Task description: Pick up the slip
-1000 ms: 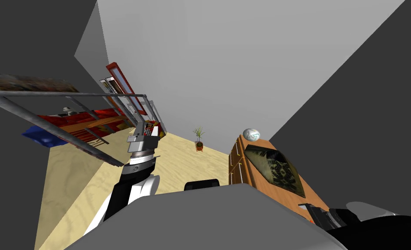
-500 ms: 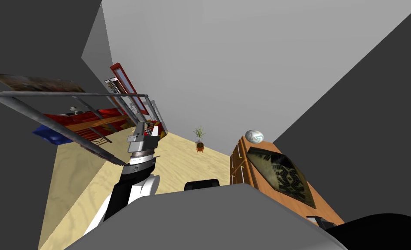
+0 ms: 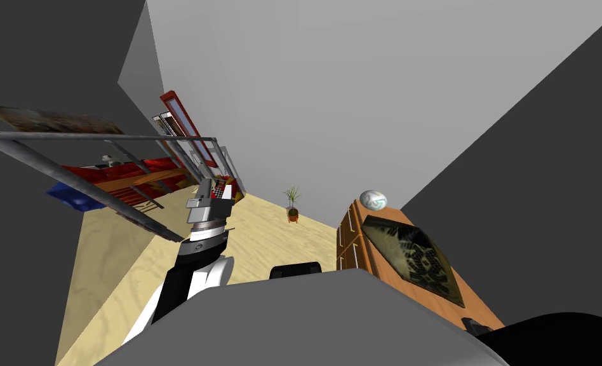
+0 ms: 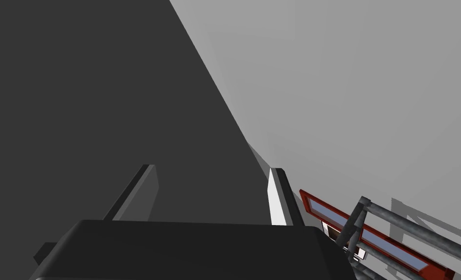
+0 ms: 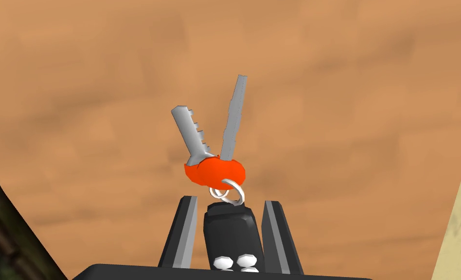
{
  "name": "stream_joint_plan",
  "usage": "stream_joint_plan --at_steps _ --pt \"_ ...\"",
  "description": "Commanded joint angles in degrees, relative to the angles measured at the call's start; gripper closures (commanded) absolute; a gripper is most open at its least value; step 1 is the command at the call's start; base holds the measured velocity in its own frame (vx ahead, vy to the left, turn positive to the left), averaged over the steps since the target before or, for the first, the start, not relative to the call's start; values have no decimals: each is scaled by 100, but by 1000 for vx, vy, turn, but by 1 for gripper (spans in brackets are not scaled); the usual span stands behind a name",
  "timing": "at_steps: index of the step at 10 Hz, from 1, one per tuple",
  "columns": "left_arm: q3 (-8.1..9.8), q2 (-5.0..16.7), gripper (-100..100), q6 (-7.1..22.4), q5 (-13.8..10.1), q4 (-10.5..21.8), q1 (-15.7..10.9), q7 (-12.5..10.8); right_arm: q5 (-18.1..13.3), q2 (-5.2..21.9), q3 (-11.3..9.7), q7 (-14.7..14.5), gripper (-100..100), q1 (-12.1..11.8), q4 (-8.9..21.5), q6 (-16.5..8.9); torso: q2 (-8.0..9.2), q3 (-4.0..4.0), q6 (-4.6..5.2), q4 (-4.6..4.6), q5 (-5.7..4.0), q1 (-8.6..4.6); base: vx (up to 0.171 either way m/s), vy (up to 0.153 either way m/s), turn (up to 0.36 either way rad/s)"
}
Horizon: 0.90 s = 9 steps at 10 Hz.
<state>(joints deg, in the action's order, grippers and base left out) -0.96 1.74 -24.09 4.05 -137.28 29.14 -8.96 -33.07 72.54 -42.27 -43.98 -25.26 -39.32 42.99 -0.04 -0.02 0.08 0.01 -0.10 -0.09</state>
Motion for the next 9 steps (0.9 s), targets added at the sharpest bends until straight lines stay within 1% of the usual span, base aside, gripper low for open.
stream_joint_plan --at_steps 1,2,3,8,9 --pt "0 0 0 0 0 0 0 0 0 0 0 0 100 0 0 0 0 0 0 0 0 0 0 0 0" --pt "0 0 0 0 0 0 0 0 0 0 0 1 0 0 0 -1 0 0 0 0 0 -1 0 0 0" --pt "0 0 0 0 0 0 0 0 -226 91 106 236 100 40 -152 21 1 0 0 0 -1 -1 -29 5 -65" --pt "0 0 0 0 0 0 -1 0 -1074 277 447 956 100 343 -356 241 20 11 3 3 1 3 -54 11 -50" --pt "0 0 0 0 0 0 -1 0 -1108 277 447 959 100 343 -356 241 20 11 2 3 1 4 -31 6 -9"
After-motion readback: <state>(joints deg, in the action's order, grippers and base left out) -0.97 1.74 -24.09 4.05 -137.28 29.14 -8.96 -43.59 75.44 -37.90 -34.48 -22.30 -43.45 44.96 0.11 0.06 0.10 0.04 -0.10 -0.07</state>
